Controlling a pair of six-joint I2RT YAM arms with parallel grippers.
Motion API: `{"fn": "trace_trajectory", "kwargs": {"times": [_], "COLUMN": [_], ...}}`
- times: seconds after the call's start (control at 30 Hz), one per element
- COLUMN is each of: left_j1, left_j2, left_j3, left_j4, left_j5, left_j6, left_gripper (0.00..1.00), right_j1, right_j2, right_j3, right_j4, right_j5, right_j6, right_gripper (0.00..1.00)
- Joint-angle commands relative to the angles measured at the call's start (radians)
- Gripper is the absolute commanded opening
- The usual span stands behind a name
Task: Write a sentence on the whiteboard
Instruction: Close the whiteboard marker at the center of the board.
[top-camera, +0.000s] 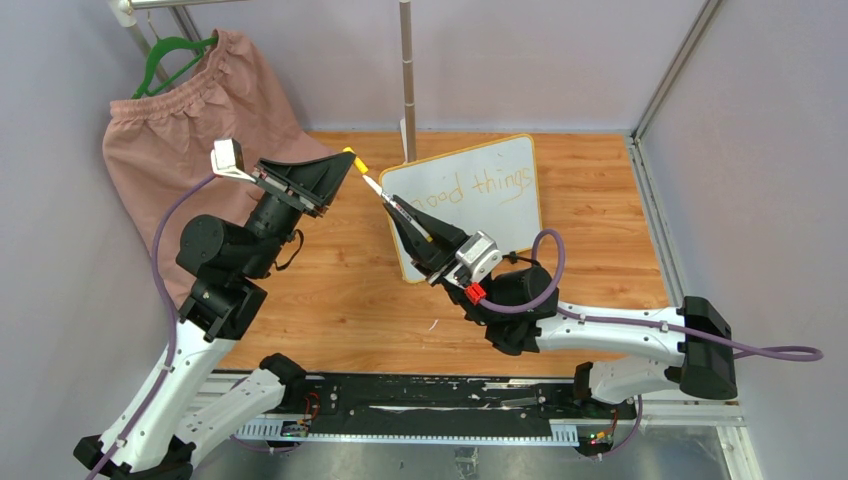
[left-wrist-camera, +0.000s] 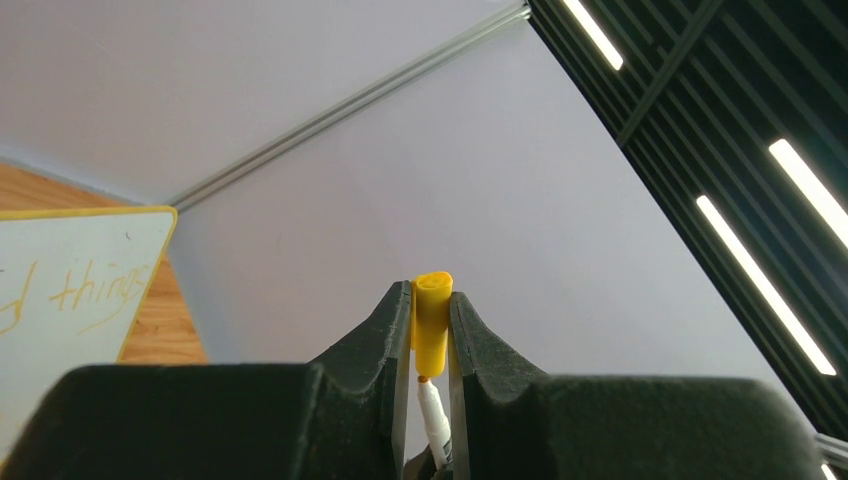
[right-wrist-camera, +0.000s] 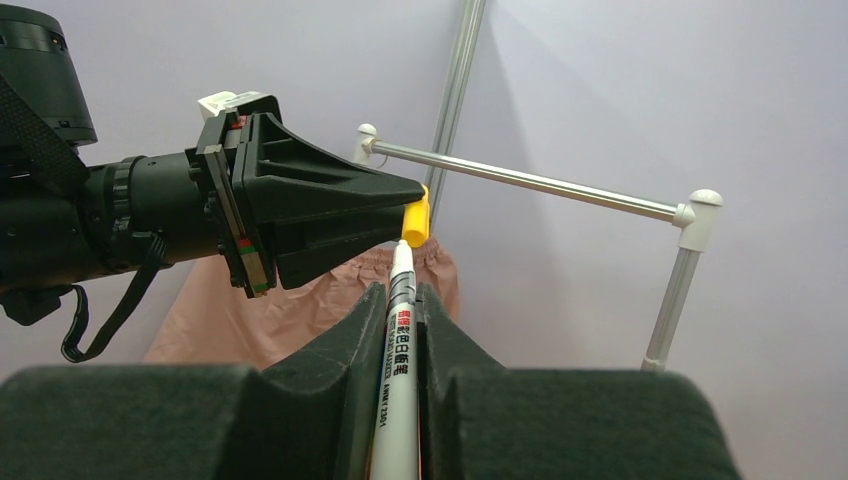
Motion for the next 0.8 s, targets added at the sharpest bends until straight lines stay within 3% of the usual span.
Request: {"fn": "trace_trajectory", "kwargs": {"times": [0.0, 0.77], "left_j1": [-0.010, -0.010], "left_j2": [-0.011, -0.010], "left_j3": [0.000, 0.011], "left_j4": [0.026, 0.026], "left_j5": [-0.017, -0.013], "left_j6": [0.023, 0.023], "left_gripper": [0.00, 0.00], "right_j1": [0.012, 0.012], "right_j2": [-0.034, -0.035], "right_j3": [-0.006, -0.001], "right_j4": [0.064, 0.042], "right_j5": [0.022, 0.015], "right_j6": [0.003, 0.017], "right_gripper": [0.00, 0.00]}}
